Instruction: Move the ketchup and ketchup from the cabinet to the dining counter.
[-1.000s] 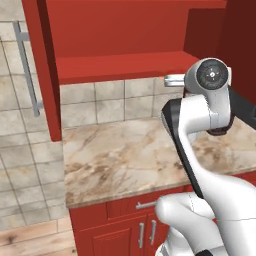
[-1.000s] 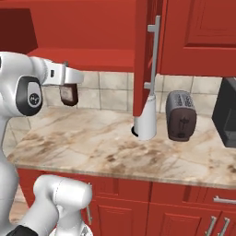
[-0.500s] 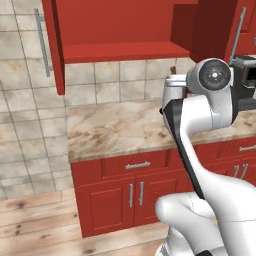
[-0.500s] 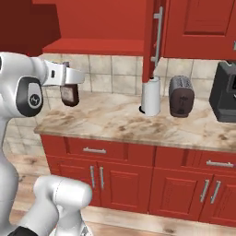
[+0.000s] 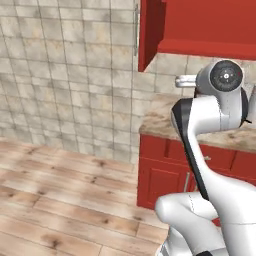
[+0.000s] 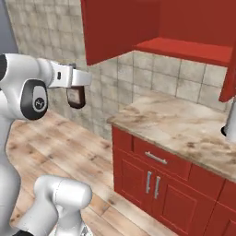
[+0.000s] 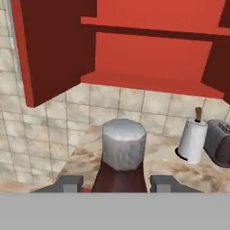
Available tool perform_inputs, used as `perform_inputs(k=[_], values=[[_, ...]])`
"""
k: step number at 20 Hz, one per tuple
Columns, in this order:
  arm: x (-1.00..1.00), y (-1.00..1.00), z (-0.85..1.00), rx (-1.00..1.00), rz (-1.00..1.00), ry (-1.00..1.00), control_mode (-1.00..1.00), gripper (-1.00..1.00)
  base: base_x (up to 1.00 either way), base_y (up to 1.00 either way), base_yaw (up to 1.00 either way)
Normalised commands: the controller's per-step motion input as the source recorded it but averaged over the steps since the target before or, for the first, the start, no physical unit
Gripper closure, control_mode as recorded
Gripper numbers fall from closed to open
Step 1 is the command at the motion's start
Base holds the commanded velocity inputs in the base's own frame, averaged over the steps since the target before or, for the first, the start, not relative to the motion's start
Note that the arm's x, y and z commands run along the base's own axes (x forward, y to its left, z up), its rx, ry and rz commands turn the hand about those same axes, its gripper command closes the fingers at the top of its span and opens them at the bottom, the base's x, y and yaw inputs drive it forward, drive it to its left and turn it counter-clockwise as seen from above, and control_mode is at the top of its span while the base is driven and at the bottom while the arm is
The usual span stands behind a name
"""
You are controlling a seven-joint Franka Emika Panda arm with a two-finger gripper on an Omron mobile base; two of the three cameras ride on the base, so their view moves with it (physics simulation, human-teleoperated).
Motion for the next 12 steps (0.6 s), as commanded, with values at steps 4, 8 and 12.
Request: perform_inputs(k=[4,8,12], values=[[0.0,0.0,0.0,0.0,0.0,0.0,1.0,1.0,-0.05,0.0,1.0],[0.0,0.0,0.0,0.0,0.0,0.0,1.0,1.0,-0.04,0.0,1.0],[0.0,0.0,0.0,0.0,0.0,0.0,1.0,1.0,-0.03,0.0,1.0]])
